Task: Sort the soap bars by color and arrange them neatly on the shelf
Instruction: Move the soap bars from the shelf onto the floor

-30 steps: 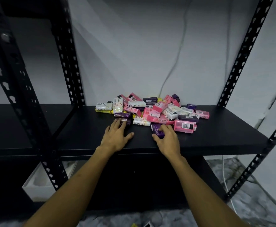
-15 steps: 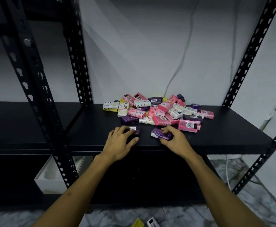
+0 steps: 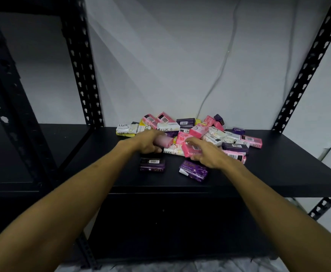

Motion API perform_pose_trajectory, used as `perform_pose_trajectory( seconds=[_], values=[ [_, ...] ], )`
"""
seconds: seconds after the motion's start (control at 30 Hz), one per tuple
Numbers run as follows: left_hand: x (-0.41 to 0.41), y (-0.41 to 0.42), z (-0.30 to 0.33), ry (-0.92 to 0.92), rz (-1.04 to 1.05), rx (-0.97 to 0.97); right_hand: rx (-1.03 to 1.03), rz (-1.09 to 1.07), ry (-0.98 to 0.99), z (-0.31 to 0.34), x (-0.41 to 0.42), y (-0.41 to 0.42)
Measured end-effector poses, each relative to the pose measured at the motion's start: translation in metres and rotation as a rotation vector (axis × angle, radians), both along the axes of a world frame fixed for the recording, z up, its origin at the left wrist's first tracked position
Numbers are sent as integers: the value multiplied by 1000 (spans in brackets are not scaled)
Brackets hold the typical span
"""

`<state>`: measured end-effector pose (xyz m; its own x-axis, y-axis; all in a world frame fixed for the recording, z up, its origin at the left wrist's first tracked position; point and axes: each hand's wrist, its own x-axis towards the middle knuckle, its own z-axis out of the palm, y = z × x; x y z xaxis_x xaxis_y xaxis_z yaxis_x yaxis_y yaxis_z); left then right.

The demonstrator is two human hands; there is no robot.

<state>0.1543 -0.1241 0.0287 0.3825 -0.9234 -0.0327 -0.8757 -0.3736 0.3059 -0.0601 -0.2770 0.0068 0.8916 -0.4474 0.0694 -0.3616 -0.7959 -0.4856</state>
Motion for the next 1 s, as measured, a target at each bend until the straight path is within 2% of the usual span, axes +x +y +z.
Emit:
perform_pose_trajectory(
  seconds=[0.07, 0.13, 0.2, 0.27, 0.43, 0.67, 0.8, 1.0],
  values=[
    [7, -10, -3, -12, -15, 15, 36, 16, 5, -4, 3, -6],
    [12, -17, -5, -114, -32, -4, 41, 7, -37, -6, 6, -8],
    [15, -23, -5, -254, -65, -9, 2, 0, -84, -3, 8, -6],
    [17, -26, -3, -286, -93, 2, -63, 8, -128, 3, 8, 0],
    [14, -21, 5, -220, -118, -38, -27, -4, -222, 20, -7, 23],
    [-21, 29, 23, -54, -94, -213, 35, -27, -191, 7, -33, 47],
    [-34, 51, 11, -126, -144, -46, 71, -73, -210, -1, -38, 59],
    [-35, 53, -2, 34, -69, 33, 117, -101, -80, -3, -46, 63]
  ],
)
